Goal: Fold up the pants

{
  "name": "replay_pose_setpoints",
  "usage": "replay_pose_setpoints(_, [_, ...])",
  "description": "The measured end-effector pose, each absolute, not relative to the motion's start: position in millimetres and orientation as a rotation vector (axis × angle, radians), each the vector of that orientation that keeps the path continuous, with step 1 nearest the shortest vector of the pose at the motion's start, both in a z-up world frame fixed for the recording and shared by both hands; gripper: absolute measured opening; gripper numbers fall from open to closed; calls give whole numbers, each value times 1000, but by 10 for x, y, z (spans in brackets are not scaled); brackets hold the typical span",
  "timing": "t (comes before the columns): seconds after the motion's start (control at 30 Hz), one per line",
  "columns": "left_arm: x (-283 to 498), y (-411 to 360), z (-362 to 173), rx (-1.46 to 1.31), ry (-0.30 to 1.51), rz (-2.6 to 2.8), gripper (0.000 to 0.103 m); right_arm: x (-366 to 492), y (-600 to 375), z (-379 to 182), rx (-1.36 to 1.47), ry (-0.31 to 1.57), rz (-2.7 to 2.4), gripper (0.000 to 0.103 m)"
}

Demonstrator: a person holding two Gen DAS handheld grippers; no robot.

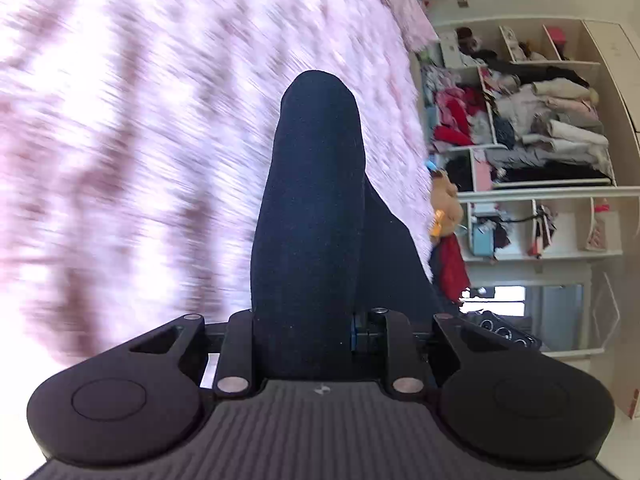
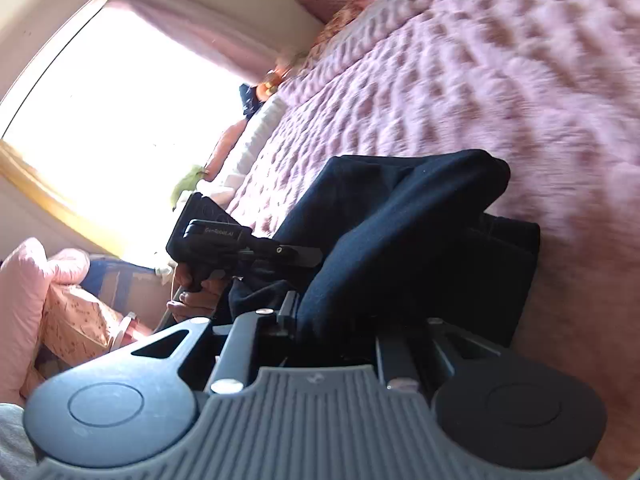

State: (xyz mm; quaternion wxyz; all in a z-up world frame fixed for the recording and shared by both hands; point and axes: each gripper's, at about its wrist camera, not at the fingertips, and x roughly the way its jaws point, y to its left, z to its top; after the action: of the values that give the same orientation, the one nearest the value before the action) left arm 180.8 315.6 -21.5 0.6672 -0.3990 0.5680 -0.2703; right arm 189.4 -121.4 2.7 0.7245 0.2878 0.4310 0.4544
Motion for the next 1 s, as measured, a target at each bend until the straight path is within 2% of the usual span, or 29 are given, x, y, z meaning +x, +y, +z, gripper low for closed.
replay_pose_setpoints(0.07, [1713,3911,-169,-902,1259,-531,28,2013,-363,-83,656,930,1117,14])
replay_pose_setpoints(0.17, [1479,4887,-198,-1014,1181,-434,30,2170,563,-422,879,957,1209,14])
replay_pose_setpoints(0.27, [1268,5562,-477,-1121,1119,-386,34,2229,1249,-794,961,1056,1203,14])
replay_pose_setpoints(0.33, [1185,5786,-771,-1149,1140,-311,43,2202,1477,-999,942,1153,1181,21])
replay_pose_setpoints(0.37, [1151,5836,-901,-1139,1161,-272,53,2160,1549,-1116,903,1234,1160,24])
replay_pose_setpoints(0.43, [1033,5882,-1028,-1157,1126,-273,53,2033,1460,-1150,825,1269,1148,29])
replay_pose_setpoints(0.47, [958,5889,-964,-1142,1078,-264,55,1992,1346,-1095,799,1247,1132,38])
replay_pose_setpoints(0.5, [872,5862,-777,-1063,1020,-206,59,1958,1212,-1021,767,1231,1108,43])
replay_pose_setpoints(0.53, [781,5778,-588,-967,970,-116,73,1959,1097,-919,731,1225,1074,52])
replay_pose_setpoints(0.57, [684,5658,-394,-855,923,11,80,1928,956,-812,686,1218,1034,57])
replay_pose_setpoints(0.63, [483,5265,6,-625,815,303,81,1801,748,-537,564,1164,970,57])
replay_pose_setpoints(0.73, [263,4541,406,-423,758,517,82,1484,624,-16,340,1032,891,58])
replay_pose_setpoints(0.9, [-90,3463,697,-266,755,592,80,958,628,460,117,979,817,58])
replay_pose_setpoints(1.0, [-273,2999,717,-322,742,574,76,680,713,528,20,946,786,58])
